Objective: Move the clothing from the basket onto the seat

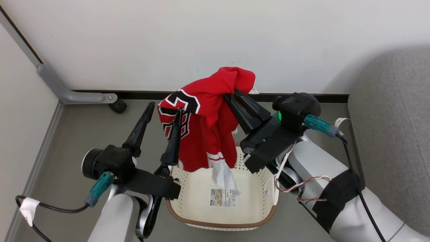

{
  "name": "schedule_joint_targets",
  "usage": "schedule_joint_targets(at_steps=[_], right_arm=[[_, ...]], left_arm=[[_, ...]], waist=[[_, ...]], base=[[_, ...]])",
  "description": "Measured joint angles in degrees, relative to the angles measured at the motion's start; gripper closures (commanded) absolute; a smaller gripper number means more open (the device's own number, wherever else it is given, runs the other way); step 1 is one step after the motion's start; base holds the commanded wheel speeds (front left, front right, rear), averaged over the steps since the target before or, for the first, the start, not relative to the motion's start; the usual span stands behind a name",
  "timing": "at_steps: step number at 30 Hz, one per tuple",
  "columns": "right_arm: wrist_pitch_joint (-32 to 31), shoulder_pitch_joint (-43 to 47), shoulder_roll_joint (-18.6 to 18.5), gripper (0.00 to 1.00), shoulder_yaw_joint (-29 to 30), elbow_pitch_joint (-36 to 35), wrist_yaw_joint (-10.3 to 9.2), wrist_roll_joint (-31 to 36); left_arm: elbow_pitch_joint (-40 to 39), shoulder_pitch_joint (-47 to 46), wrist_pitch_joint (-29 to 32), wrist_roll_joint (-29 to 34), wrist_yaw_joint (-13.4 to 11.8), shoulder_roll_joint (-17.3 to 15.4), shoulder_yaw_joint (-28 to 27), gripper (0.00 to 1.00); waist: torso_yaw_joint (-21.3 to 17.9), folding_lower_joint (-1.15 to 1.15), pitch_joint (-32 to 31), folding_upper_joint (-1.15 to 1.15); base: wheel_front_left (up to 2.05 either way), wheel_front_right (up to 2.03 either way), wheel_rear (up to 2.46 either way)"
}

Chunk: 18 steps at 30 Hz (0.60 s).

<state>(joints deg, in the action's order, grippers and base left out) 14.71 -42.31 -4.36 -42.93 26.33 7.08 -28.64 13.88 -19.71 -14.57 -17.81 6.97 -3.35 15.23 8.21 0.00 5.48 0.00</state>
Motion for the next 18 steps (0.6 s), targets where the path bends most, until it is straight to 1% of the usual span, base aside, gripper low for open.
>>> schedule_joint_targets(at_steps=[6,10,18], right_arm=[[0.0,0.5,0.0,1.00,0.2,-0.3,0.00,0.4],[0.0,0.6,0.0,1.00,0.1,-0.7,0.00,0.4],[0.0,0.7,0.0,1.00,0.0,-1.4,0.00,0.4]], left_arm=[[2.8,0.3,0.0,0.5,-1.5,-0.8,-2.3,0.00],[4.6,0.7,0.0,0.8,-2.0,-1.2,-3.5,0.00],[9.8,3.4,0.0,1.3,-4.1,-2.1,-6.0,0.00]], waist=[[-0.3,0.00,-0.2,0.00],[-0.5,0.00,-0.2,0.00],[-0.6,0.00,-0.4,0.00]], base=[[0.00,0.00,0.00],[0.00,0.00,0.00],[0.00,0.00,0.00]])
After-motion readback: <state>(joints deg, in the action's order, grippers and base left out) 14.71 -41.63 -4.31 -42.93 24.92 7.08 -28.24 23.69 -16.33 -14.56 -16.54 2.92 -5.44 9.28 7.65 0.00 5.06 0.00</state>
